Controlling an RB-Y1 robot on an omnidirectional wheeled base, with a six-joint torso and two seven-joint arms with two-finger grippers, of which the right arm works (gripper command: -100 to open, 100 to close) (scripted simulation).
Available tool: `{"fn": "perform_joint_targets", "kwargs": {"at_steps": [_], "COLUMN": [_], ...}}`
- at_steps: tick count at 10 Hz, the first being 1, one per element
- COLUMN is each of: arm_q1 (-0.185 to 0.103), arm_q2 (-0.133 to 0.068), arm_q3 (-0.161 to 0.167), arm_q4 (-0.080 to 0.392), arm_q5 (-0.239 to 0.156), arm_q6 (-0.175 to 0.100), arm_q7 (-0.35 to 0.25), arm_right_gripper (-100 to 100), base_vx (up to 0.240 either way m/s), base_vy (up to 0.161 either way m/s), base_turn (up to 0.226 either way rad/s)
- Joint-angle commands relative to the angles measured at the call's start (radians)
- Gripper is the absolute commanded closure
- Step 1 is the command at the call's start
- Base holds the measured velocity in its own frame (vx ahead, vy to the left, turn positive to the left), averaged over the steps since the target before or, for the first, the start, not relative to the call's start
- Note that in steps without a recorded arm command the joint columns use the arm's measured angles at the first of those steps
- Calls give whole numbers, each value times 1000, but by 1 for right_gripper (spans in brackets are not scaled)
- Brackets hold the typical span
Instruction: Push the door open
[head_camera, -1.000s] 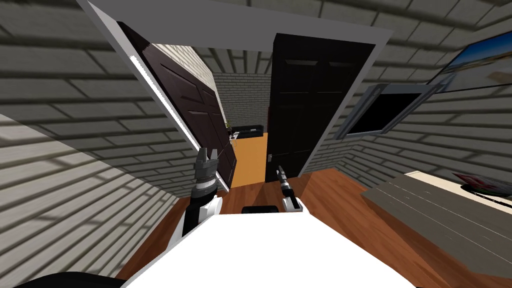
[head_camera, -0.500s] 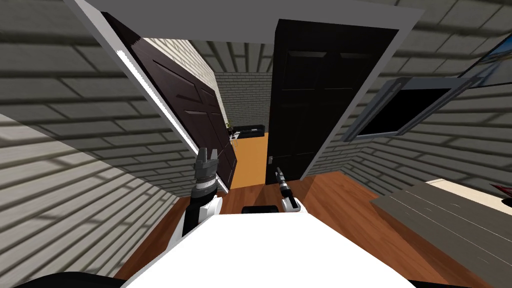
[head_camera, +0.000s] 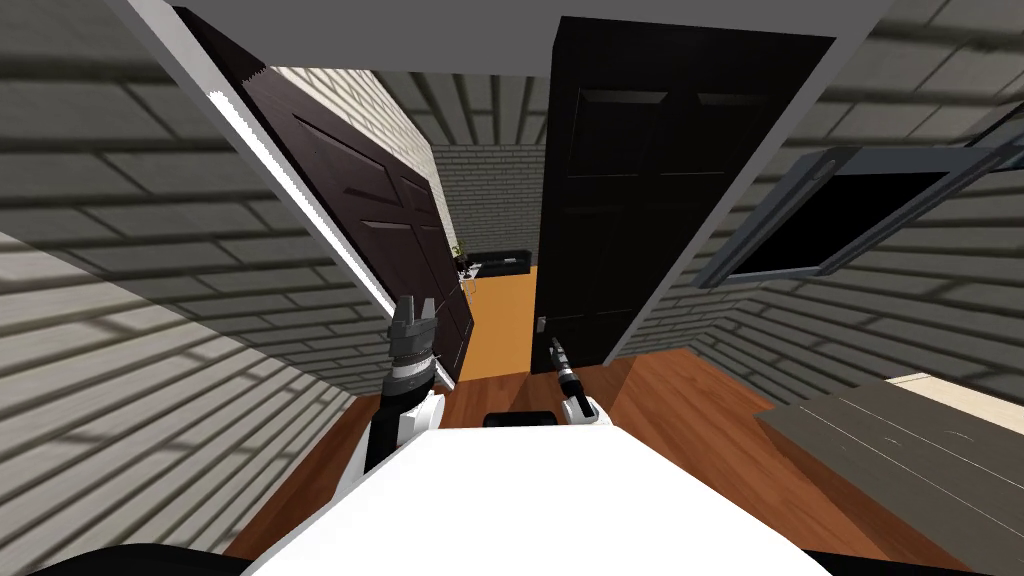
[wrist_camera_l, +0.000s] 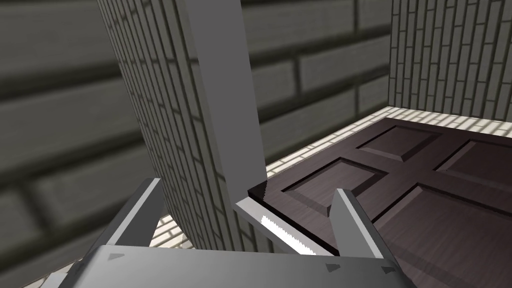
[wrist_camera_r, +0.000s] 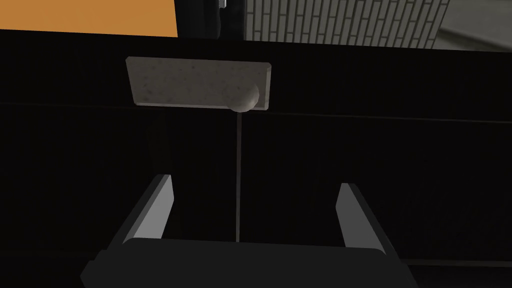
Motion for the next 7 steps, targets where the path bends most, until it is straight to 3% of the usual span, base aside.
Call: {"fn": "perform_joint_targets", "kwargs": {"at_steps": [1, 3, 7], "arm_q1": [-11, -12, -15], "arm_q2": [1, 1, 3], "arm_q3": [4, -1, -10], "arm_q4": [28, 32, 48], "arm_q5": [-1, -2, -5], "arm_q6": [-2, -9, -20], "arm_q7": [1, 3, 8], "arm_right_gripper": [-100, -100, -100], "base_vx": [101, 79, 211], "base_vy": [-48, -8, 7], "base_turn": [38, 19, 27]}}
